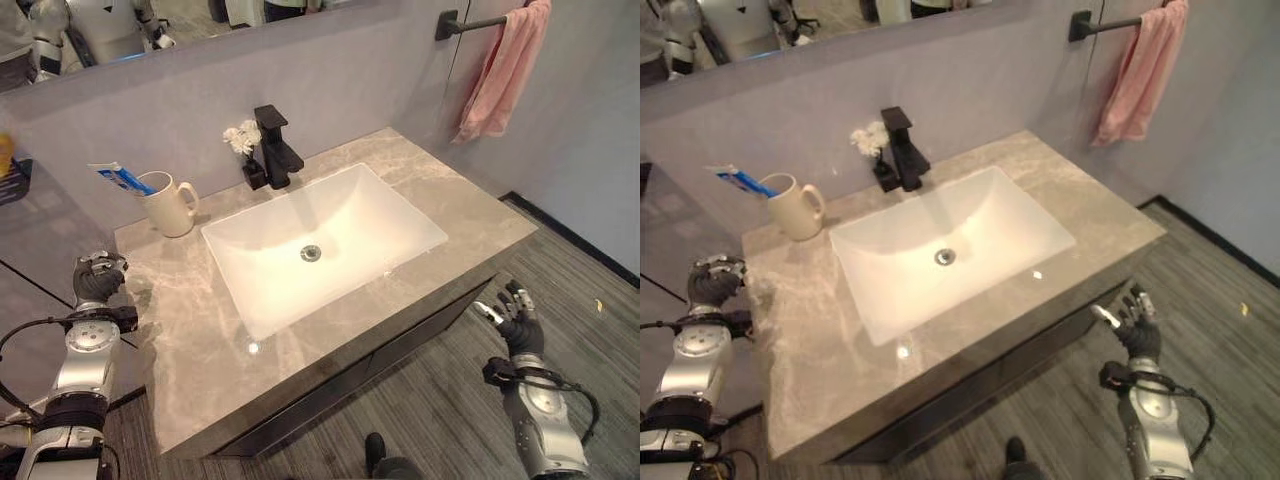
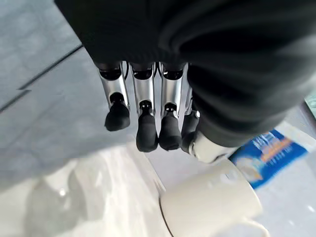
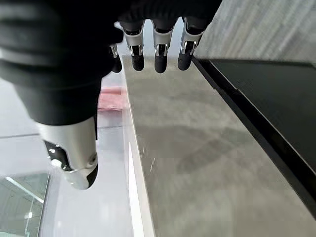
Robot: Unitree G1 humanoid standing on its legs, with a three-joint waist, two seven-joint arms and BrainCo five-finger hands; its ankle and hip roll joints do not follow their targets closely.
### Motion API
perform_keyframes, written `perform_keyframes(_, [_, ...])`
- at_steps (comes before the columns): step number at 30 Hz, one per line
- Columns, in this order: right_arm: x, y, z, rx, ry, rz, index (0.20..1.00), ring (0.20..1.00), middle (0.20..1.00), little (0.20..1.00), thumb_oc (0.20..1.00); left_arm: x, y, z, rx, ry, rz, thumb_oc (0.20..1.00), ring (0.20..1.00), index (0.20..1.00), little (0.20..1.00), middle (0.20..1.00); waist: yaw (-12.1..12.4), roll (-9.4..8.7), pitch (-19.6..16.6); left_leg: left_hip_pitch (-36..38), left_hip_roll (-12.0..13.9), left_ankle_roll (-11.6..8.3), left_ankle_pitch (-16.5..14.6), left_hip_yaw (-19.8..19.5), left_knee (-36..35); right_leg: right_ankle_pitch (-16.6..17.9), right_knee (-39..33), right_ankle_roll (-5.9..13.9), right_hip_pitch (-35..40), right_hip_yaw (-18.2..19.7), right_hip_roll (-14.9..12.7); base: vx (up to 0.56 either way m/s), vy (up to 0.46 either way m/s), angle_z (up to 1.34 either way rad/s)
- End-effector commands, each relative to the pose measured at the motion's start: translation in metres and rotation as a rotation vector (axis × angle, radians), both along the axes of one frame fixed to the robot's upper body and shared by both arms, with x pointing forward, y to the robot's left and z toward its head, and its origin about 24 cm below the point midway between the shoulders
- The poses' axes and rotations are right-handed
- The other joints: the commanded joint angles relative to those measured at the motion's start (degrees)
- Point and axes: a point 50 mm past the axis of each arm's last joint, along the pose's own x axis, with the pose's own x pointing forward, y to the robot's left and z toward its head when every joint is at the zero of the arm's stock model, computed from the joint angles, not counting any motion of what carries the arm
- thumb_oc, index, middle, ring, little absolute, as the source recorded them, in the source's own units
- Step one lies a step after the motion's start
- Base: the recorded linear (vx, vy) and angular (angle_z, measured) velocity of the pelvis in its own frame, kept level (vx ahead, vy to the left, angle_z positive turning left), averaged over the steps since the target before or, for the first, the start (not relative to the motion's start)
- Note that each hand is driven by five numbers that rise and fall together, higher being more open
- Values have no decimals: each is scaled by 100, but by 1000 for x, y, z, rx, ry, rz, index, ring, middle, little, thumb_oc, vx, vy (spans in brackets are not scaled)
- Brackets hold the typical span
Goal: Put brush and paste in cup on sink, flatten towel.
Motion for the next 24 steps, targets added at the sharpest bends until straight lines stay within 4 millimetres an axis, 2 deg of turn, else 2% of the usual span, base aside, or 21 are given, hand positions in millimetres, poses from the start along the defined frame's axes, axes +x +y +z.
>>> perform_keyframes(1, [9,-7,24,-70,-115,3,1000,1000,1000,1000,1000,-5,27,36,97,-93,69,200,200,200,200,200,94,-132,-266,-272,167,-29,-620,54,482,-1042,354,464,142,133,-42,26,76,-10])
perform_keyframes(7, [11,-7,28,-78,-129,-2,1000,1000,1000,1000,1000,-1,32,53,124,-130,79,200,200,200,200,200,32,-227,-215,-343,186,-19,-543,195,340,-935,318,550,-65,167,-43,-4,36,-15])
perform_keyframes(14, [21,-4,43,-85,-196,13,1000,1000,1000,1000,1000,13,38,102,188,-248,86,200,200,200,200,200,-32,-457,41,-1031,298,-60,-395,172,490,-787,307,566,-671,193,11,-48,-3,-2])
perform_keyframes(24, [27,-2,52,-98,-242,17,1000,1000,1000,1000,1000,17,42,160,273,-377,100,200,200,200,200,200,-66,-640,296,-1472,439,-115,-277,52,545,-716,249,565,-994,169,95,35,-11,2])
